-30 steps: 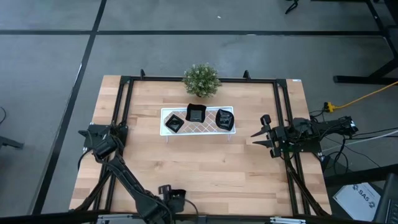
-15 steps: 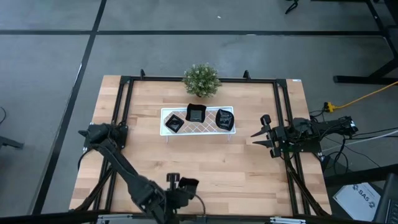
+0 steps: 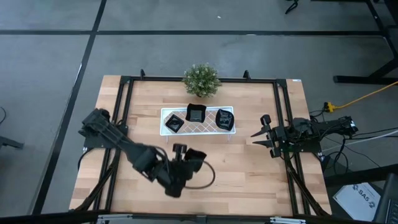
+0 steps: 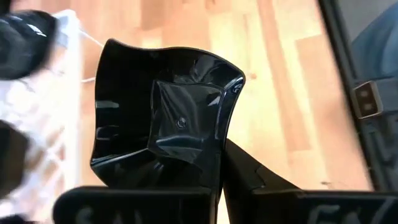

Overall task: Pick & Place Mini shaped plates
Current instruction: Stack the black distorted square plate on top of the black distorted square plate on the shelf

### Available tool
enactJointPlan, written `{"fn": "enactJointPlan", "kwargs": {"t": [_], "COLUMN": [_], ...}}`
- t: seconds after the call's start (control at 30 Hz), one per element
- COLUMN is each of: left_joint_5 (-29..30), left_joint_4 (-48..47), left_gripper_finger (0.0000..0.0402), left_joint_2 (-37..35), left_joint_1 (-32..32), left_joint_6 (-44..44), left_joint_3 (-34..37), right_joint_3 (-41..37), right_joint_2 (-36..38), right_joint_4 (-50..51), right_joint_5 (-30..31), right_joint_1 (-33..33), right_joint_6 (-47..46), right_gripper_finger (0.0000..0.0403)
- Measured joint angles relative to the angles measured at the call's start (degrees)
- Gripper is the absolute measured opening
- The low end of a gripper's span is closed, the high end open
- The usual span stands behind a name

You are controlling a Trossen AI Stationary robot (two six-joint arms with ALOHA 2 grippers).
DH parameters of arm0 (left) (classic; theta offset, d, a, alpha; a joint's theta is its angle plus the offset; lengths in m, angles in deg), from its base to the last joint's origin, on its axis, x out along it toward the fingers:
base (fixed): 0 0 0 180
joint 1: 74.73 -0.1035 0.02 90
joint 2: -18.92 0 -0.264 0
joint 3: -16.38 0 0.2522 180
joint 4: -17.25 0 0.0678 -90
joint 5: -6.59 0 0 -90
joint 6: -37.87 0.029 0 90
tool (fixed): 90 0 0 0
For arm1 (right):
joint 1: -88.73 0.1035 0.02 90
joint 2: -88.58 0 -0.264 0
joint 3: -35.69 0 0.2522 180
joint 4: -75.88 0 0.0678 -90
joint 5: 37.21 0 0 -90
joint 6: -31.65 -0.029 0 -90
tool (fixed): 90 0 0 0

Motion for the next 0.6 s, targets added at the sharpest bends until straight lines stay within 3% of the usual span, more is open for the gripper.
{"fn": "enactJointPlan", "kwargs": {"t": [0.6], "left_joint_5": [-0.5], "left_joint_4": [-7.1], "left_gripper_finger": [0.0002], "left_joint_2": [-7.4], "left_joint_1": [-15.4], "left_joint_6": [22.6], "left_joint_3": [0.0], "right_joint_3": [0.0], "right_joint_2": [0.0], "right_joint_4": [0.0], "right_joint_5": [0.0], "right_joint_1": [0.0], "right_joint_6": [0.0], "right_gripper_finger": [0.0124]}}
